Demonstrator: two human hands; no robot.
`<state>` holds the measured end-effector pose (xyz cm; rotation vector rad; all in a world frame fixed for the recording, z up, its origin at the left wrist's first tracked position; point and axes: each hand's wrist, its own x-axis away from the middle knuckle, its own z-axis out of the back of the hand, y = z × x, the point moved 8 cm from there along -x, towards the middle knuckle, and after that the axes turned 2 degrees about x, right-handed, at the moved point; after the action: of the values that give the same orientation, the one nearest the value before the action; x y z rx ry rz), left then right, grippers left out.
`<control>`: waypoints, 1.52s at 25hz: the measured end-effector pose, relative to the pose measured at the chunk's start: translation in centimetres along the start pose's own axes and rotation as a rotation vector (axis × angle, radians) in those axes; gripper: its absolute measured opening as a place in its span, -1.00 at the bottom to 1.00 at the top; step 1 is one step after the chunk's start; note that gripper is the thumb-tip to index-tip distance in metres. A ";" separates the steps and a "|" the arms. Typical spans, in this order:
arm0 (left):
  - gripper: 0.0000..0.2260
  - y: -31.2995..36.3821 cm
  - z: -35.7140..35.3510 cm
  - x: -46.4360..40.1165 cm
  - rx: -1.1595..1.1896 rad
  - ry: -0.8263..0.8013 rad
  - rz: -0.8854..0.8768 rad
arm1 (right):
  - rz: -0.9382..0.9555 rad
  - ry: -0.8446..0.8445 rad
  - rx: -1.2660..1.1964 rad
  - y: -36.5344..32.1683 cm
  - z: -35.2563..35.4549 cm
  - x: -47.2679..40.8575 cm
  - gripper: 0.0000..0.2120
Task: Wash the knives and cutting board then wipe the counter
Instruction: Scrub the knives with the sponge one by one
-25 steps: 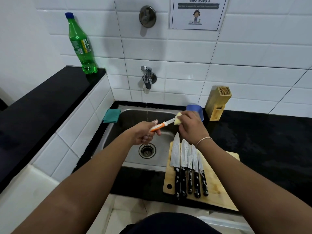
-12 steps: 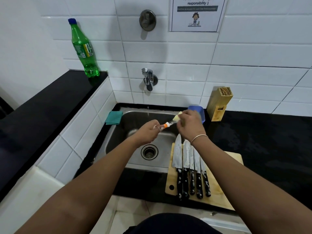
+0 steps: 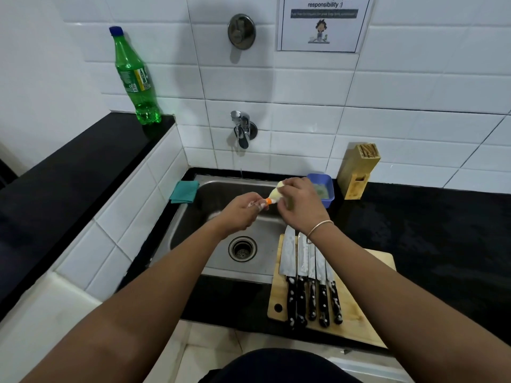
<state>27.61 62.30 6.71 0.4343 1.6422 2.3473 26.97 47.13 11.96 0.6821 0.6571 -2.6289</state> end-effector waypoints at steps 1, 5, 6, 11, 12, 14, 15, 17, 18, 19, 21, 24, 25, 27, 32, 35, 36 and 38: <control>-0.84 -0.1 0.1 0.0 0.019 -0.004 0.002 | 0.050 -0.002 -0.010 -0.7 -0.1 0.2 -0.82; -0.72 -0.7 0.0 -0.1 0.093 -0.005 0.044 | -0.112 0.068 0.025 2.1 1.4 0.4 -0.84; -0.66 -1.0 -0.2 -0.3 0.097 0.015 0.088 | -0.195 0.109 0.013 2.6 1.9 0.2 -0.83; -0.43 -0.6 -0.8 -0.7 0.192 0.106 0.178 | 0.182 0.061 -0.014 -3.8 -0.2 0.8 -0.81; -0.42 -0.3 -0.9 -0.7 0.188 0.118 0.159 | 0.169 0.046 -0.006 -3.5 -0.4 1.0 -0.81; -0.44 -0.2 -0.9 -0.6 0.195 0.167 0.145 | -0.036 0.072 -0.028 -1.3 0.0 0.6 -0.81; -0.43 -0.2 -0.9 -0.6 0.211 0.193 0.140 | -0.075 0.083 -0.032 -1.1 0.1 0.6 -0.80; -0.40 0.0 -1.0 -0.8 0.254 0.228 0.131 | 0.093 0.073 -0.024 -3.2 -0.4 1.2 -0.81; -0.38 0.2 -1.1 -0.8 0.278 0.235 0.138 | 0.211 0.057 -0.016 -4.4 -0.8 1.8 -0.81; -0.38 0.2 -1.3 -0.9 0.296 0.237 0.147 | 0.270 0.050 -0.012 -4.6 -1.0 2.2 -0.81; -0.41 0.5 -1.7 -0.8 0.313 0.235 0.157 | 0.102 0.079 -0.049 -2.6 -0.3 1.6 -0.80; -0.43 0.5 -2.3 -1.1 0.344 0.239 0.153 | -0.152 0.142 -0.089 -1.0 0.3 1.2 -0.79; -0.42 0.5 -2.3 -1.2 0.359 0.243 0.145 | -0.072 0.132 -0.069 -2.2 0.0 1.3 -0.79; -0.42 0.2 -2.1 -1.2 0.374 0.246 0.153 | 0.113 0.080 -0.088 -3.8 -0.7 2.4 -0.77; -0.50 -1.1 -4.5 -1.4 0.718 0.165 0.277 | 0.031 0.099 -0.158 -2.4 0.3 3.0 -0.74; -0.65 -0.6 -5.7 -1.3 1.107 0.088 0.317 | -0.105 0.133 -0.299 -2.9 -0.3 3.9 -0.76; -0.70 -0.6 -5.6 -1.4 1.164 0.094 0.312 | -0.168 0.140 -0.354 -2.8 -0.5 4.3 -0.77; -0.73 -0.8 -5.4 -1.3 1.227 0.112 0.296 | -0.329 0.134 -0.464 -1.9 -1.0 4.7 -0.78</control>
<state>26.85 57.43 4.10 0.7721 3.0838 1.1995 22.59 48.23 9.38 0.6507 1.4701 -2.5698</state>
